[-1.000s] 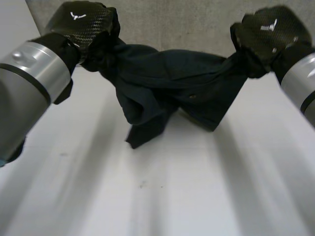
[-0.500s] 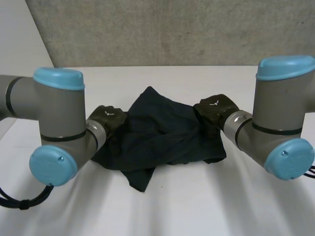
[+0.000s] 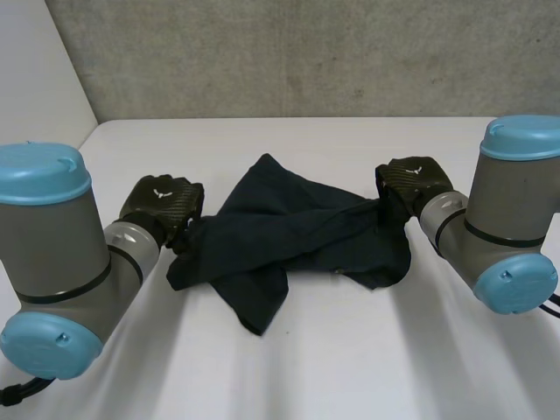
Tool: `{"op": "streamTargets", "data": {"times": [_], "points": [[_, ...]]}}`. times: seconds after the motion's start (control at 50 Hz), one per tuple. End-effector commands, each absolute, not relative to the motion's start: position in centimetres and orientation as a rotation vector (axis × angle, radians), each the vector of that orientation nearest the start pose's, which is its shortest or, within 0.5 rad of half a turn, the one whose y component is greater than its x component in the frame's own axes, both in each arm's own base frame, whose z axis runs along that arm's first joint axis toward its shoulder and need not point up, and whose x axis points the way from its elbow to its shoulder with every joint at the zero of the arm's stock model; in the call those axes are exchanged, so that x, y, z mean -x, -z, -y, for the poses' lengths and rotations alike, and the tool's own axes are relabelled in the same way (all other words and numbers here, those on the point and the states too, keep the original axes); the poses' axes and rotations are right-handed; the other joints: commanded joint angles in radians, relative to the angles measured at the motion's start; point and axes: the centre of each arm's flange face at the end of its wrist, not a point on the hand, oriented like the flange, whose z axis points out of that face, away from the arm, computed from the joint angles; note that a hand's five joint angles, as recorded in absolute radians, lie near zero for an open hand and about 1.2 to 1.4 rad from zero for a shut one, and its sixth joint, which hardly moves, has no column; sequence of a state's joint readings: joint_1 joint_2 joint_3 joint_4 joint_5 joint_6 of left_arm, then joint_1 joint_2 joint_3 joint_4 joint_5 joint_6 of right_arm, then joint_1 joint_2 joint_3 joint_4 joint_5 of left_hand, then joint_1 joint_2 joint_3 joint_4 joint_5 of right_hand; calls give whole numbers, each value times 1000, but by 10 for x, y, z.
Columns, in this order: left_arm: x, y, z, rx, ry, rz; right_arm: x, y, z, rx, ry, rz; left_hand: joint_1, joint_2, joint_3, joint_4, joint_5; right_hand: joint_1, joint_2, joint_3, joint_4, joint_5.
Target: Fold the shorts.
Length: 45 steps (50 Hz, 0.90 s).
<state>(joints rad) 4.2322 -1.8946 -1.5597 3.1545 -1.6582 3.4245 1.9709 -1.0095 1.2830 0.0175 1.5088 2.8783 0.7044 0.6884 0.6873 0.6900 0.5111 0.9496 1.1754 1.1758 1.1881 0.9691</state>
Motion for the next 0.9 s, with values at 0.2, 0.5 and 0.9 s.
{"op": "streamTargets", "data": {"times": [0.2, 0.5, 0.9], "points": [[256, -217, 230, -952, 1696, -2517, -282, -190, 314, 844, 1788, -2272, 93, 109, 111, 108, 112, 447, 221, 220, 208, 253], [259, -187, 247, -950, 1585, -2571, -283, -189, 313, 846, 1784, -2270, -315, -299, -298, -300, -296, 447, 221, 220, 208, 253], [267, -153, 265, -931, 1640, -2539, -285, -188, 311, 857, 1775, -2263, -189, -173, -172, -174, -170, 447, 221, 220, 208, 253]]}}
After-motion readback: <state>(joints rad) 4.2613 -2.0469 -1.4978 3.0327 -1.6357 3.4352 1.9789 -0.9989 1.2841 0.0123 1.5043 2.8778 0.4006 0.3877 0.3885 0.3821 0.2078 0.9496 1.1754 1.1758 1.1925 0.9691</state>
